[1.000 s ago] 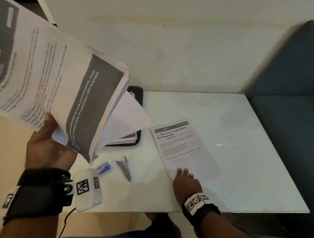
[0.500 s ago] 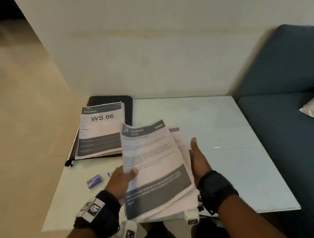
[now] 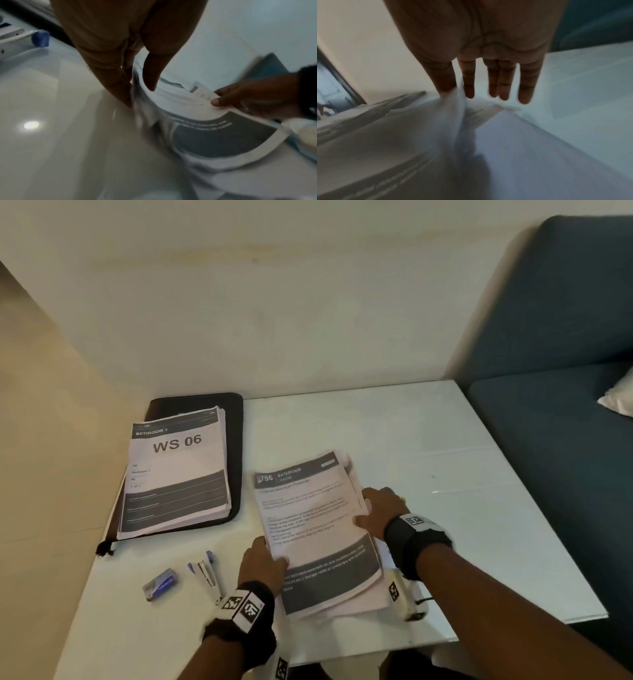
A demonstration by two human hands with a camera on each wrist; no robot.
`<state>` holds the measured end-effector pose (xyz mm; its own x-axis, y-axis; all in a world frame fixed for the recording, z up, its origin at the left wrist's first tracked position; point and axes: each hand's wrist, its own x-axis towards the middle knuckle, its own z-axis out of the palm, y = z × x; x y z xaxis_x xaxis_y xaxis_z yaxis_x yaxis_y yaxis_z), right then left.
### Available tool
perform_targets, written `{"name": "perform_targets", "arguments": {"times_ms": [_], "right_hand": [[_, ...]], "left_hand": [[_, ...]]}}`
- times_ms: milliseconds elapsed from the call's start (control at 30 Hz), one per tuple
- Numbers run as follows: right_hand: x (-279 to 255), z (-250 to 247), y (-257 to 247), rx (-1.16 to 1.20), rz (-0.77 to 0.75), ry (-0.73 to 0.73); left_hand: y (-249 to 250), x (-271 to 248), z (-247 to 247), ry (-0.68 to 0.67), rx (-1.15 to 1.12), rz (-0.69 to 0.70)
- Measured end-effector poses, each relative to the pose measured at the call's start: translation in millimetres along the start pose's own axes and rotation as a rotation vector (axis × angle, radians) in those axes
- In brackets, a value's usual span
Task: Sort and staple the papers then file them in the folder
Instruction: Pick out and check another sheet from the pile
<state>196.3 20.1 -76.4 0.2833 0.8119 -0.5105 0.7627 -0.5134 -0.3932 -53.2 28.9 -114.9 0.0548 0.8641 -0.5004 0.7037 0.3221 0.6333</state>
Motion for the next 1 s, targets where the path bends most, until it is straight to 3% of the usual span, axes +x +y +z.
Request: {"name": "perform_targets", "arguments": {"times_ms": [67, 133, 300, 533, 700, 833, 900, 1000], "right_hand": [[4.7, 2.6, 7.0, -0.171, 0.075, -0.013], [6.9, 6.5, 7.8, -0.158, 0.105, 0.01], [15.6, 17.3, -0.3, 0.178, 0.211, 0.054], [15.1, 15.3, 4.2, 0.488, 0.178, 0.064], [-4.8, 3.8, -10.6, 0.602, 0.01, 0.126], [-32.6, -27.4, -30.4, 0.664, -0.177, 0.12], [-49.8, -44.1, -41.5, 0.702, -0.253, 0.108], [-69.0, -55.8, -53.2, 0.706, -0.312, 0.118]], "left_hand": [[-5.5, 2.0, 8.6, 0.032, 0.112, 0.02], [-8.1, 1.9, 13.3, 0.061, 0.141, 0.038], [-6.8, -2.0, 14.2, 0.038, 0.128, 0.056], [-8.1, -8.2, 4.7, -0.044, -0.036, 0.03], [-13.5, -10.0, -5.8, -0.095, -0.269, 0.009], [-1.6, -18.6, -28.2, -0.059, -0.747, -0.041], [14.5, -26.1, -48.1, -0.015, -0.898, 0.045], [40.1, -38.8, -77.0, 0.072, -0.891, 0.268]]}}
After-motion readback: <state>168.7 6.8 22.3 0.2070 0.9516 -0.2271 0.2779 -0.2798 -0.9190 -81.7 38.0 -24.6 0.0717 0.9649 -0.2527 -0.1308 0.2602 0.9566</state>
